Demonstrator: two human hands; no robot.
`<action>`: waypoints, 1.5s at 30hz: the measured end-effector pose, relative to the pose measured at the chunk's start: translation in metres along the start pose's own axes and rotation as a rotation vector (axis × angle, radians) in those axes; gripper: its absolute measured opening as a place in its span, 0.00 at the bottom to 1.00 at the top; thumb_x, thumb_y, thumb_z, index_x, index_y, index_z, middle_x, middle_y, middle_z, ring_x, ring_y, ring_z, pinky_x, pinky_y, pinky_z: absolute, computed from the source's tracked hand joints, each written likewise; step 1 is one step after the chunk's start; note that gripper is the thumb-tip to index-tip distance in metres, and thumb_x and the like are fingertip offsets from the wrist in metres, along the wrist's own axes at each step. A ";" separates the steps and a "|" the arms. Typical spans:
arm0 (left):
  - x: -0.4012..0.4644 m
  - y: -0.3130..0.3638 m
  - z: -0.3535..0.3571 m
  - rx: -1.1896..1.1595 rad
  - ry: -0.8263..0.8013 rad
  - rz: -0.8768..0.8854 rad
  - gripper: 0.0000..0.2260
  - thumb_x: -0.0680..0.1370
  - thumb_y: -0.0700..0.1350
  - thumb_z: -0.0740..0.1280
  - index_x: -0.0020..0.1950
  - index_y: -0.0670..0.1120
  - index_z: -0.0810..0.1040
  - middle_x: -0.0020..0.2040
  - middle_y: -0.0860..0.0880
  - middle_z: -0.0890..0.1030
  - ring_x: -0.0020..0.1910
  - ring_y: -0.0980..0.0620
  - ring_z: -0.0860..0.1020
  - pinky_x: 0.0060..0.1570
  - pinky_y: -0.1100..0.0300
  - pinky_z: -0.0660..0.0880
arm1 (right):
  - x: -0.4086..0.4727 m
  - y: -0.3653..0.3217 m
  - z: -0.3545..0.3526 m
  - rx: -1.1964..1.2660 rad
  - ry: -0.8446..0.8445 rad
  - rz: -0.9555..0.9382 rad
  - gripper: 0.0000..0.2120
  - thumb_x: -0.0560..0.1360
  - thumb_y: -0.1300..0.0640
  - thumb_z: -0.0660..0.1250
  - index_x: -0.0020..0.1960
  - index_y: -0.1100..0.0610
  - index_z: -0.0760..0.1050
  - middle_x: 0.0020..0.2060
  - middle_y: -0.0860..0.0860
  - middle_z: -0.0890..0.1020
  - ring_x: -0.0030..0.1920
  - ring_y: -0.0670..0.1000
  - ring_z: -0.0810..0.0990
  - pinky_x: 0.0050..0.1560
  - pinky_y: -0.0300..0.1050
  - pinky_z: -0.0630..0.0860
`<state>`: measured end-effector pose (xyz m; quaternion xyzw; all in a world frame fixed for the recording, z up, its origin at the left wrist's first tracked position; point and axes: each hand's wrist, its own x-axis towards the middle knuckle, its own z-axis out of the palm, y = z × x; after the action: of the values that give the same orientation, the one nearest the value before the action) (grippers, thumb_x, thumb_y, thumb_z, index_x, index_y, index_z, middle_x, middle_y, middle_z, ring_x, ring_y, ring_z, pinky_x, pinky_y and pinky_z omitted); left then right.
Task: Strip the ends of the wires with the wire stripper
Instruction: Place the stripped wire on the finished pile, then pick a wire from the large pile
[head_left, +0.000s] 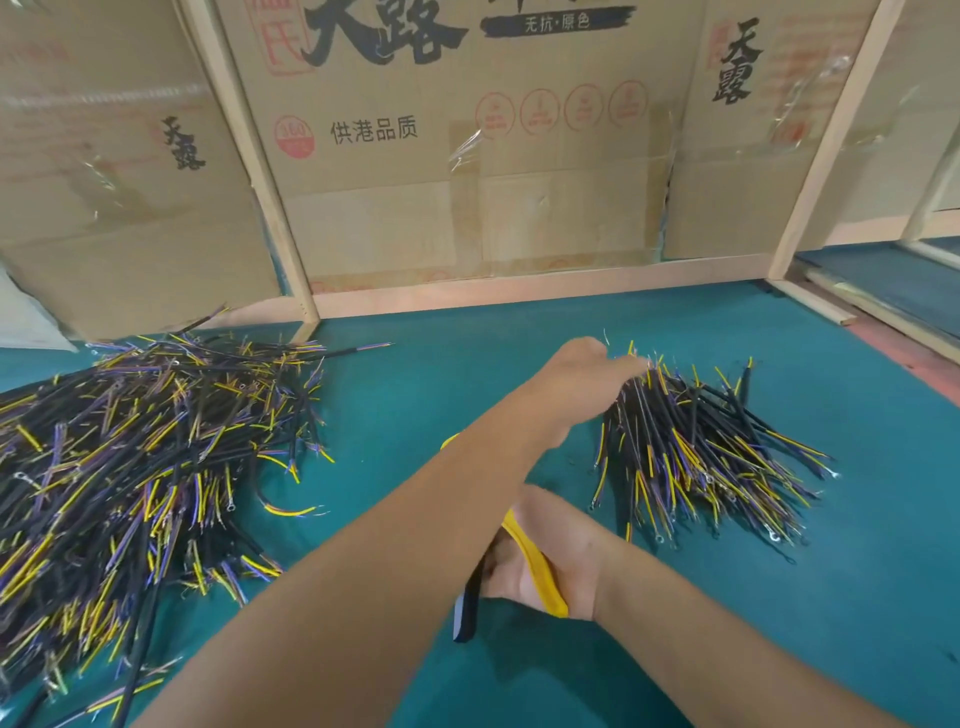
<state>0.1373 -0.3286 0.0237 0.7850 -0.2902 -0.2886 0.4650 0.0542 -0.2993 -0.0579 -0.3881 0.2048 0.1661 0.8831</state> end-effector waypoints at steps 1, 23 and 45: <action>-0.006 -0.002 -0.007 0.021 0.018 0.048 0.15 0.80 0.53 0.67 0.59 0.43 0.76 0.50 0.47 0.75 0.46 0.49 0.72 0.47 0.58 0.67 | -0.002 0.000 0.002 0.020 -0.022 -0.006 0.13 0.81 0.52 0.64 0.45 0.62 0.74 0.36 0.58 0.75 0.35 0.58 0.75 0.50 0.58 0.80; -0.143 -0.164 -0.228 0.814 0.385 0.189 0.07 0.79 0.36 0.66 0.48 0.46 0.82 0.40 0.51 0.81 0.39 0.54 0.77 0.42 0.65 0.71 | 0.029 0.002 -0.007 -0.013 -0.108 0.024 0.16 0.65 0.52 0.80 0.42 0.63 0.82 0.37 0.60 0.77 0.36 0.60 0.78 0.49 0.62 0.79; -0.132 -0.175 -0.227 0.991 0.630 0.090 0.05 0.74 0.47 0.74 0.44 0.48 0.81 0.38 0.52 0.72 0.45 0.46 0.74 0.41 0.53 0.73 | 0.028 0.000 -0.005 -0.014 -0.142 0.049 0.17 0.65 0.51 0.80 0.42 0.64 0.81 0.37 0.60 0.76 0.36 0.60 0.78 0.49 0.62 0.79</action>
<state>0.2464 -0.0357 -0.0187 0.9435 -0.2714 0.1487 0.1185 0.0768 -0.2994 -0.0752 -0.3764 0.1497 0.2164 0.8883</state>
